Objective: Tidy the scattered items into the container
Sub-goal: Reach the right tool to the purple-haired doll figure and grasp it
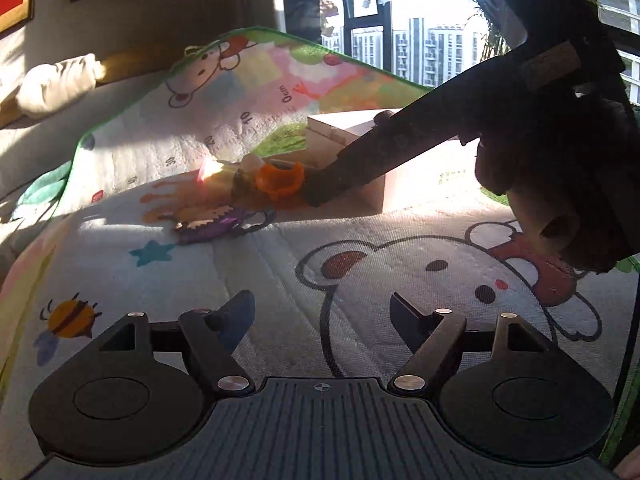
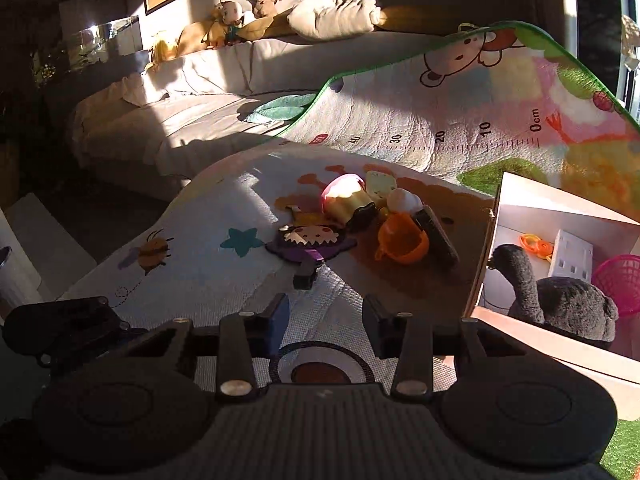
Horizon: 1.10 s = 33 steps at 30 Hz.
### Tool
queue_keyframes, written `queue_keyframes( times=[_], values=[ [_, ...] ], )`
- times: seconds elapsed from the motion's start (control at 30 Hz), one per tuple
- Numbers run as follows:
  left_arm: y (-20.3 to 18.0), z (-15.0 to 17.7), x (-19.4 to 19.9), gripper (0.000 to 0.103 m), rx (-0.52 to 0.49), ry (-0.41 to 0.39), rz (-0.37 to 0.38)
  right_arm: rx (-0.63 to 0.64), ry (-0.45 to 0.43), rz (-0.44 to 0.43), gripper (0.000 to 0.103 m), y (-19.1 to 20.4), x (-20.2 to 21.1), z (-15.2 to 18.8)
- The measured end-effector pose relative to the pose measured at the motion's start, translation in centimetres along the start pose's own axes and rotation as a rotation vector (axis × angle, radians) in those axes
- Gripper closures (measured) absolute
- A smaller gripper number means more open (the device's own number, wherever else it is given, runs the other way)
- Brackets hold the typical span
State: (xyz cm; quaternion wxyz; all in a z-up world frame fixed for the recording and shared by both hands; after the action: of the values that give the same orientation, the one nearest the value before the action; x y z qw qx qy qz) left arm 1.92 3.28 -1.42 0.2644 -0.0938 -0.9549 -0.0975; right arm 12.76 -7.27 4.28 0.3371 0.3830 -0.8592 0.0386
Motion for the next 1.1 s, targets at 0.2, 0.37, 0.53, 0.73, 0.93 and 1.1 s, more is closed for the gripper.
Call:
queue_keyframes(
  times=[0.2,0.37,0.53,0.73,0.93,1.1],
  values=[
    [2.6,0.3,1.2,0.007,0.044,0.017,-0.022,0.034,0.05,0.008,0.092,0.5,-5.4,-0.9],
    [3.4,0.4,1.6,0.006,0.078,0.027,0.002,0.053,0.018,-0.018,0.092,1.3,-2.4,0.2],
    [2.5,-0.4,1.7,0.004,0.078,0.019,0.036,0.045,0.055,-0.047,0.092,2.1,5.1,5.7],
    [-0.1,-2.3,0.9,0.003,0.03,0.006,0.059,-0.008,0.081,0.075,0.092,0.2,12.6,12.4],
    [-4.0,-3.7,0.3,0.003,-0.034,0.006,0.114,0.0,-0.003,0.449,0.088,-4.9,16.8,14.3],
    [-5.1,-3.8,-0.9,0.003,-0.061,0.038,0.094,-0.041,-0.105,0.453,0.05,-6.3,17.8,13.5]
  ],
)
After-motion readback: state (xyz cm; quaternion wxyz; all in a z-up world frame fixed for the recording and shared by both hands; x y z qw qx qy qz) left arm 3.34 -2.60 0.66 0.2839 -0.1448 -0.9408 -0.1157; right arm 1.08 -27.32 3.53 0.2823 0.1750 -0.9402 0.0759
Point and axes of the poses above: each gripper's, at about its wrist camera, not at the fingertips, and x roughly against the way its jaws point, y to its left, z to its underside, the point moved 5 cm from there along -x, roughly the way its jaws point, and after that the axes turned 10 degrees about -z, right-handed, at the moved point
